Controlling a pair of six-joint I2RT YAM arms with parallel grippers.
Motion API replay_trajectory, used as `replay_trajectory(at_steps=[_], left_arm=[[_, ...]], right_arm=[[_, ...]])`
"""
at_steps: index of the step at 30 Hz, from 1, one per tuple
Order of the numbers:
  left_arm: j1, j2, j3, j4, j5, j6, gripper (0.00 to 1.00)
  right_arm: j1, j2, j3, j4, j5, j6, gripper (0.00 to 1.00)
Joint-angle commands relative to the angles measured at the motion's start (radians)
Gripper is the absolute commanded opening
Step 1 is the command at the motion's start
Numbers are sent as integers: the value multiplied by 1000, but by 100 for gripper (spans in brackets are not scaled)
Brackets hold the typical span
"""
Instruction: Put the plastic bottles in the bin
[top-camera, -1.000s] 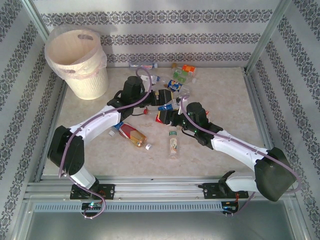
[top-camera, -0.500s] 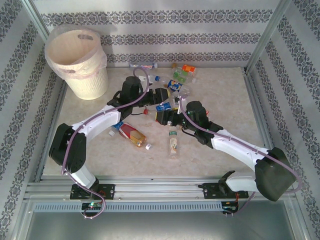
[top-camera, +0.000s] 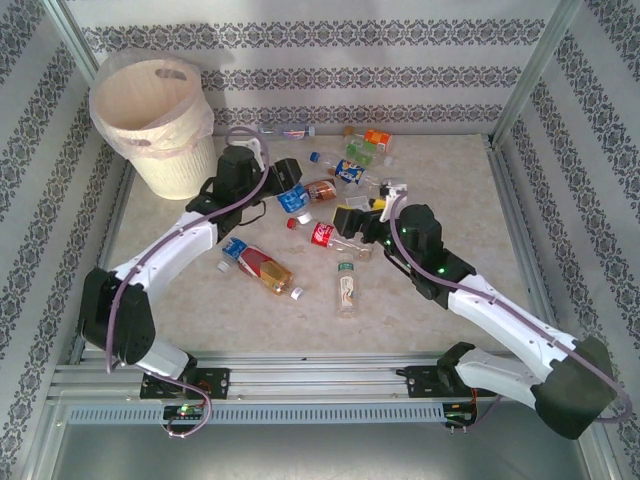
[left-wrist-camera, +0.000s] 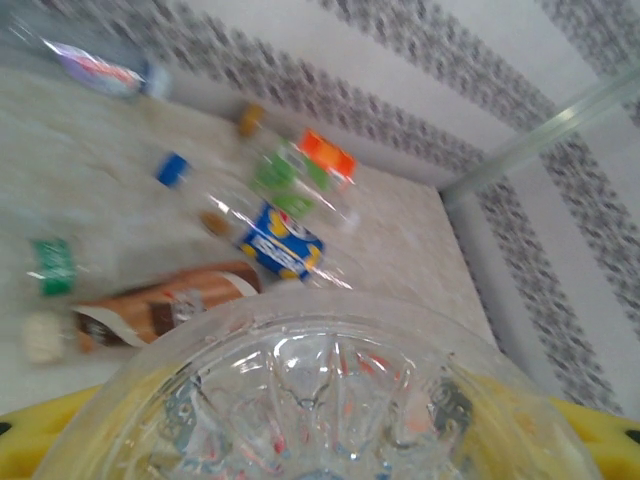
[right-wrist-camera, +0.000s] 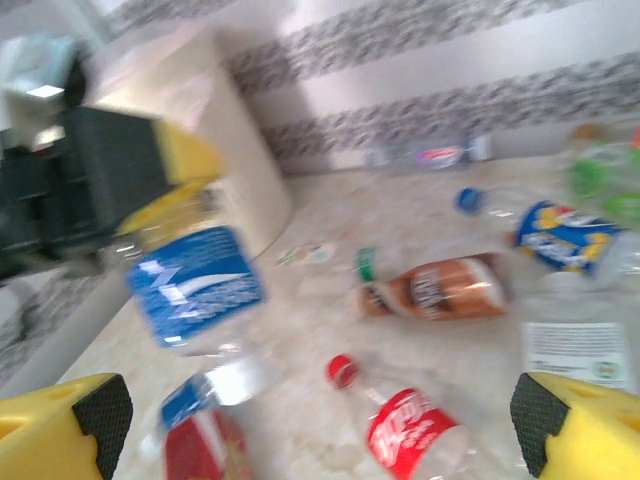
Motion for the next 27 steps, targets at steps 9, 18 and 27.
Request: replay_trajectory(at_steps=[9, 18, 27], left_arm=[[131, -83, 156, 27, -340, 237, 62], [280, 23, 327, 242, -447, 356, 62], [384, 252, 610, 261, -524, 469, 62]], right_arm=[[-66, 10, -67, 8, 166, 139, 98], [-69, 58, -13, 7, 138, 126, 98], [-74, 81, -6, 13, 120, 129, 98]])
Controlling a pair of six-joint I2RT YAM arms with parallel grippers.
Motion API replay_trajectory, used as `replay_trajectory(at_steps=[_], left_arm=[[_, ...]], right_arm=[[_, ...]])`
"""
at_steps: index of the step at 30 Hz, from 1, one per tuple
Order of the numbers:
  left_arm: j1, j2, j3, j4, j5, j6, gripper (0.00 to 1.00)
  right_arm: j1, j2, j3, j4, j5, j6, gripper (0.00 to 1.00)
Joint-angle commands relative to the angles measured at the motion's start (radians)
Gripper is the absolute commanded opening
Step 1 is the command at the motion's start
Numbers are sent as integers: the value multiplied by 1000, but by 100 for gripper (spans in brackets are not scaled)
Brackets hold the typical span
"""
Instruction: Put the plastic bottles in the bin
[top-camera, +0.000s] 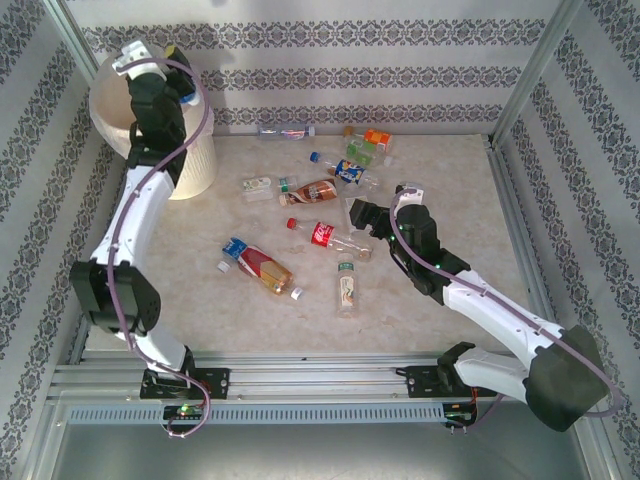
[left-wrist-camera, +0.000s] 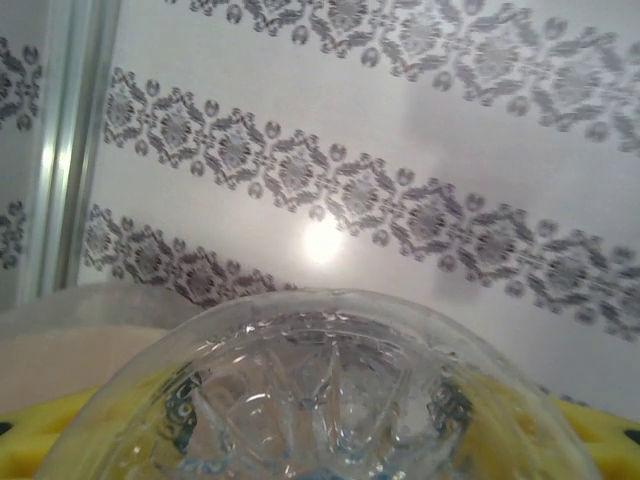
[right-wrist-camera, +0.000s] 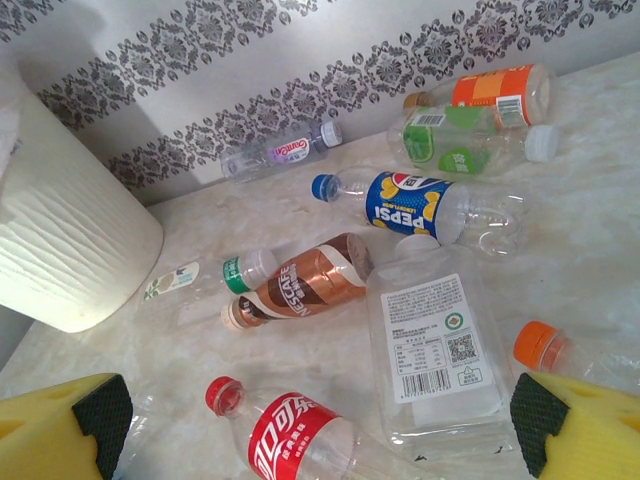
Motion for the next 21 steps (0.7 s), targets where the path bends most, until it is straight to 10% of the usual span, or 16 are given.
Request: replay_trajectory(at_steps=[1, 21], left_arm=[[27, 78, 110, 28, -39, 94, 62], [153, 299, 375, -473, 206, -170, 63]], right_arm=[[-11, 4, 30, 16, -17, 15, 98], [-17, 50, 69, -14, -26, 20, 98]])
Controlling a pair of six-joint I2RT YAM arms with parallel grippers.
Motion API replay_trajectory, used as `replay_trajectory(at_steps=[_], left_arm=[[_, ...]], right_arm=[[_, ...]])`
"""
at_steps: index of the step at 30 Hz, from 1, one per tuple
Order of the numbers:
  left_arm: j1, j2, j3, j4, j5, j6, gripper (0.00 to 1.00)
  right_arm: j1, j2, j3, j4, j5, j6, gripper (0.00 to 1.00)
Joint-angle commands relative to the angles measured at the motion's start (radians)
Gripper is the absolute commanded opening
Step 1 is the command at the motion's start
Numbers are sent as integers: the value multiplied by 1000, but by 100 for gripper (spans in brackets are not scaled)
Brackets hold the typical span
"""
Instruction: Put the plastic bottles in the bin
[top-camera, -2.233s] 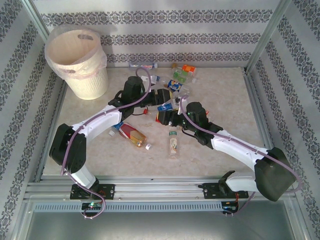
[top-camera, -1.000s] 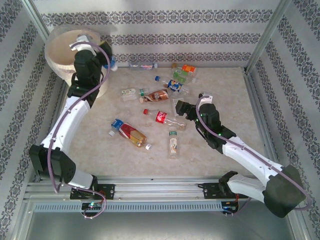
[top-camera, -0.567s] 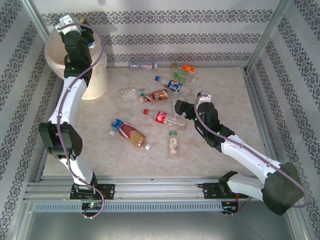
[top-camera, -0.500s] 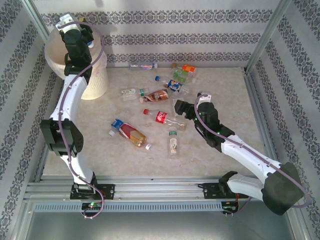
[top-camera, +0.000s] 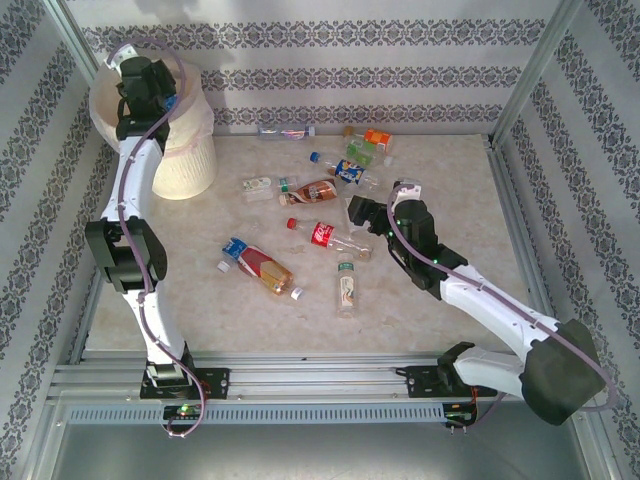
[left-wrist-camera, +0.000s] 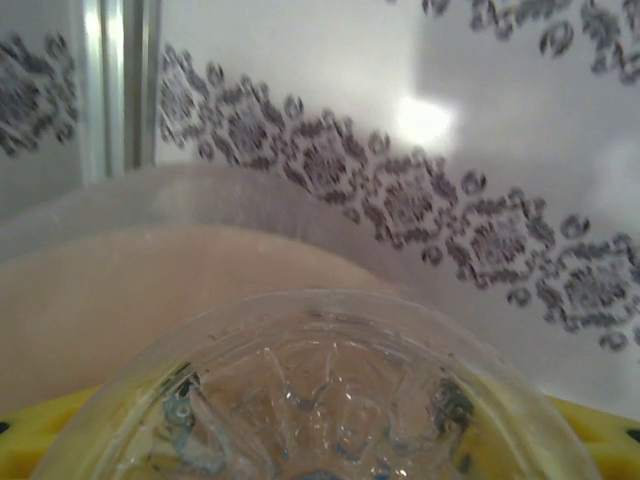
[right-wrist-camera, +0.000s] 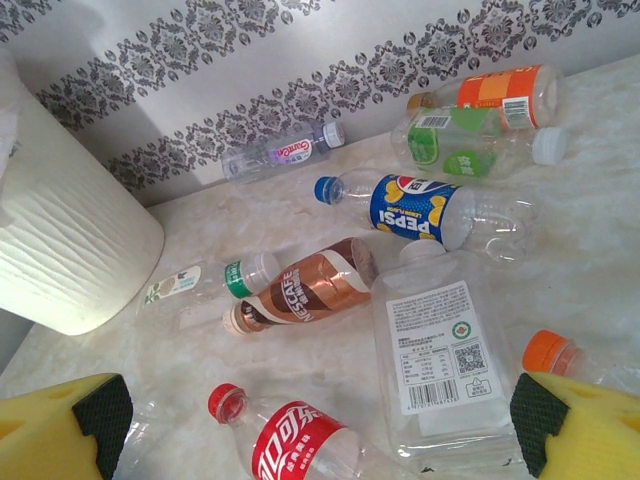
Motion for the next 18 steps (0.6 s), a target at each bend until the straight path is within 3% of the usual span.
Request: replay_trajectory(at_steps=[1, 11, 18], left_arm=[[4, -13, 49, -120, 123, -82, 63], [3, -58, 50, -300, 164, -157, 63], [4, -69, 14, -325, 266, -224, 65]], right_arm=[[-10, 14, 34, -11, -14, 21, 98], [-22, 47, 44, -4, -52, 47, 98], [-38, 59, 40, 6, -83, 76, 98]])
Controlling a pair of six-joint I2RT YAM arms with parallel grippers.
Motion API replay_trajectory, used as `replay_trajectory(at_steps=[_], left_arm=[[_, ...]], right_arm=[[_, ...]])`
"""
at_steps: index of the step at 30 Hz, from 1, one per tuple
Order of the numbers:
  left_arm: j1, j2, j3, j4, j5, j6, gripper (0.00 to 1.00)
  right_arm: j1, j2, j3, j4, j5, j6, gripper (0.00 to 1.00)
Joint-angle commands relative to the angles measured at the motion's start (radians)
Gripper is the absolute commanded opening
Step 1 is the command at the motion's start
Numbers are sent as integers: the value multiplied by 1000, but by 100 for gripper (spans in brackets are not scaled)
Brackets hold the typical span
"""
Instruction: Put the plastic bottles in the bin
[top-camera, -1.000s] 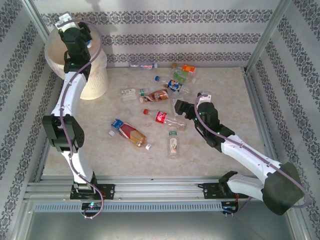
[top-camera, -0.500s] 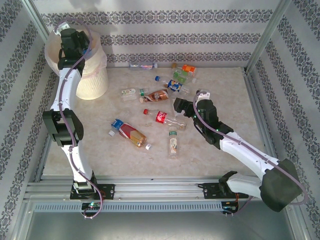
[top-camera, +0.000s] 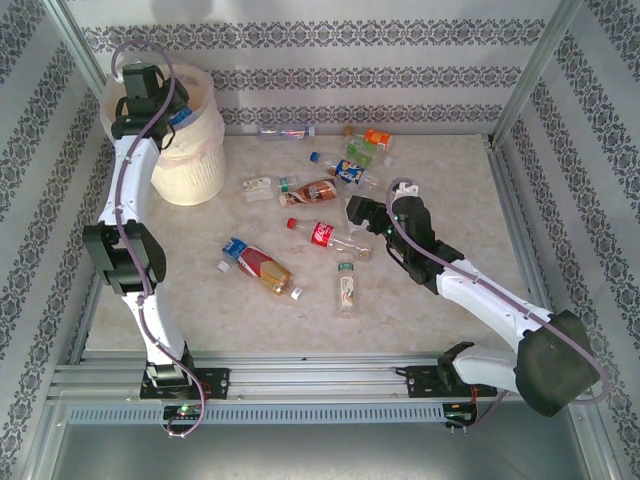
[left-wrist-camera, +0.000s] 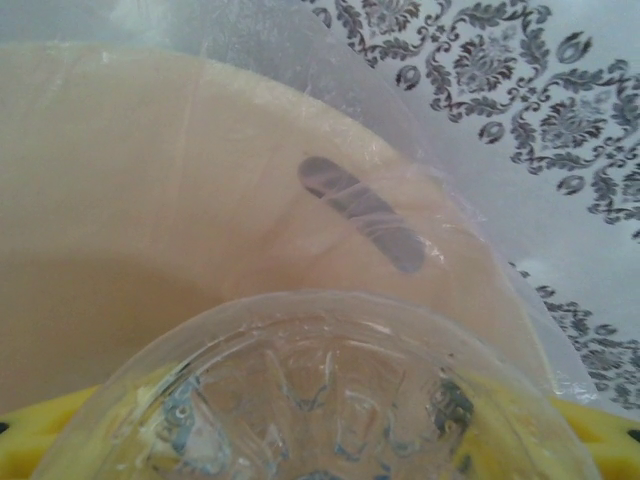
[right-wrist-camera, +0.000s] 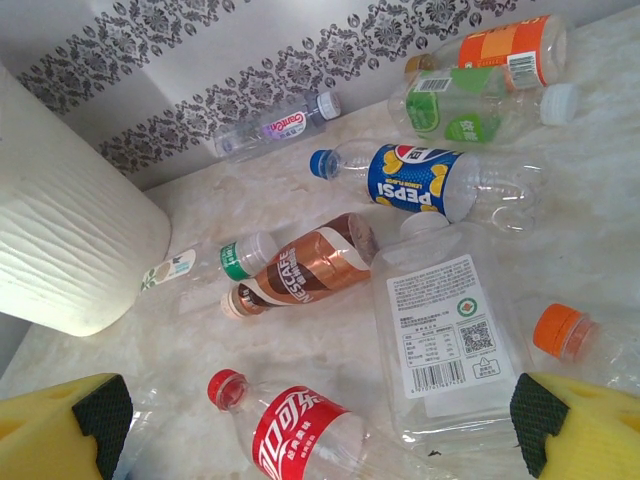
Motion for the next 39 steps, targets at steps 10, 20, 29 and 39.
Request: replay_trajectory(at_steps=[10, 20, 29, 39], left_arm=[[6, 54, 67, -50, 94, -111, 75], [5, 47, 68, 12, 190, -95, 78], [1, -86, 11, 37, 252, -10, 89], [-33, -298, -239, 180, 308, -35, 100]], right_arm=[[-19, -8, 17, 9, -45, 35, 98], [-49, -41, -19, -15, -47, 45, 98], [-51, -70, -30, -257, -45, 10, 98], [124, -85, -59, -563, -146, 13, 98]])
